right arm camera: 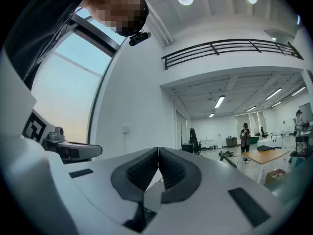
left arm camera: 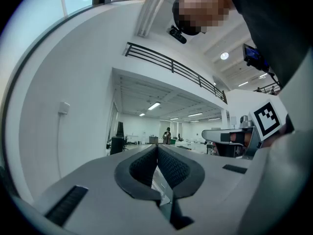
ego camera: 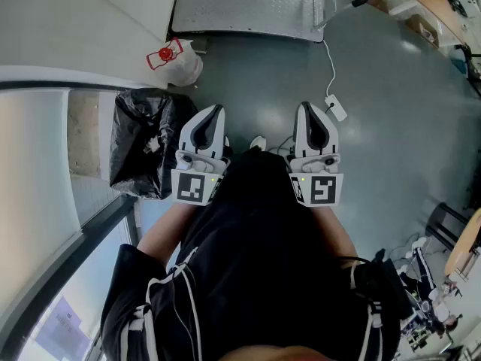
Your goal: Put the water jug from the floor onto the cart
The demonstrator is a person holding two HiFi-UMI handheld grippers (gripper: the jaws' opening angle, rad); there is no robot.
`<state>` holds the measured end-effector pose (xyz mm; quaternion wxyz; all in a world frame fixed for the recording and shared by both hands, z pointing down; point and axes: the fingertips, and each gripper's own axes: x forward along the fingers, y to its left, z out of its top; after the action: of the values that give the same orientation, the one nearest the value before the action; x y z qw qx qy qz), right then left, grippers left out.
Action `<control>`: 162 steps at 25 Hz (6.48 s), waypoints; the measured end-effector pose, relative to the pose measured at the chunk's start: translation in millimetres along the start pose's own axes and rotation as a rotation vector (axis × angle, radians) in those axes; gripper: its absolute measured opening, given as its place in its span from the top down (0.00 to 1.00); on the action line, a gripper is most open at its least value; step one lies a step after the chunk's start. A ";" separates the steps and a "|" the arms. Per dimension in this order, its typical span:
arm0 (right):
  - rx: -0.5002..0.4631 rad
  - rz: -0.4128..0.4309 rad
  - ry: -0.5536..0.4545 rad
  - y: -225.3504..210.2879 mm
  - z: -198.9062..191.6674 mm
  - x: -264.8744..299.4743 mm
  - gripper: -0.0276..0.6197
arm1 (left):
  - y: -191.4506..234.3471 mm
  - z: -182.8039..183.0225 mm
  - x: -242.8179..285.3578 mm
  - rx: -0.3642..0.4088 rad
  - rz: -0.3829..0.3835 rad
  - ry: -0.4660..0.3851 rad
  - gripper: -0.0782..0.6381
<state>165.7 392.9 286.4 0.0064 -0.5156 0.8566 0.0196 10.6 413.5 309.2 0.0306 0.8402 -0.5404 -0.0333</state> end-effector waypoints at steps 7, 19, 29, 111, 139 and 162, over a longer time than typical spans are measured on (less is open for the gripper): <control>0.010 0.032 -0.006 -5.3 -1.6 -27.3 0.93 | -33.5 -0.7 -9.1 0.035 0.018 0.011 0.87; 0.092 -0.006 0.010 -47.9 -26.2 -66.9 0.93 | -73.1 -11.9 5.1 0.043 0.048 0.013 0.87; 0.097 -0.067 0.017 -76.9 -33.8 -46.5 0.93 | -67.0 -25.6 41.6 0.047 -0.018 0.034 0.87; -0.076 0.293 0.089 -15.2 -41.1 384.5 0.93 | 290.6 -118.1 239.4 -0.079 0.176 0.248 0.86; -0.140 0.267 0.150 -17.5 -95.1 421.1 0.93 | 422.0 -459.1 151.9 -0.541 0.519 0.946 0.63; -0.048 0.219 0.307 -31.5 -178.6 409.4 0.93 | 478.6 -603.8 161.3 -0.614 0.638 1.073 0.63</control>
<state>3.5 9.4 451.2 -0.1391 -0.4163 0.8977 -0.0382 -302.5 77.9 948.7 0.5380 0.4940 -0.6372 0.2461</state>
